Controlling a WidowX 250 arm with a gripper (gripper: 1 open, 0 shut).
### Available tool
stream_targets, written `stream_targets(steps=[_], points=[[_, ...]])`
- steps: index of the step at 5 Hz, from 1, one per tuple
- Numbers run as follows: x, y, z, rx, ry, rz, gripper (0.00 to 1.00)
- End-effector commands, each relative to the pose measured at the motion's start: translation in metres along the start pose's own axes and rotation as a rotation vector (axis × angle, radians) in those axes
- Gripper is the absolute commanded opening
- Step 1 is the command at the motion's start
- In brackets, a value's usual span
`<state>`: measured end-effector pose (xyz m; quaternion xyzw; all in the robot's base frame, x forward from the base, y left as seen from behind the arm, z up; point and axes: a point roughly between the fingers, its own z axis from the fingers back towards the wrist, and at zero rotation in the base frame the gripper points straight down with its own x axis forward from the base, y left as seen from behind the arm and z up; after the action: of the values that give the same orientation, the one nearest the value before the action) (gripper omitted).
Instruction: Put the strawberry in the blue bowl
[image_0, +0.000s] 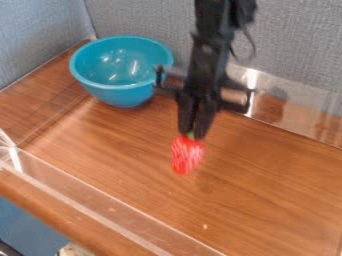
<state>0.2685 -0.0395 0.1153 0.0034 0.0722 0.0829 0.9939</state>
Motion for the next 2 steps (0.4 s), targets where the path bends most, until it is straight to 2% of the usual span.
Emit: stream_targets(steps=[1,2], points=[[0.028,0.031,0.044,-0.034,-0.112,0.092,0.00],[0.054,0.075,0.055,-0.043,-0.125,0.210,0.00]])
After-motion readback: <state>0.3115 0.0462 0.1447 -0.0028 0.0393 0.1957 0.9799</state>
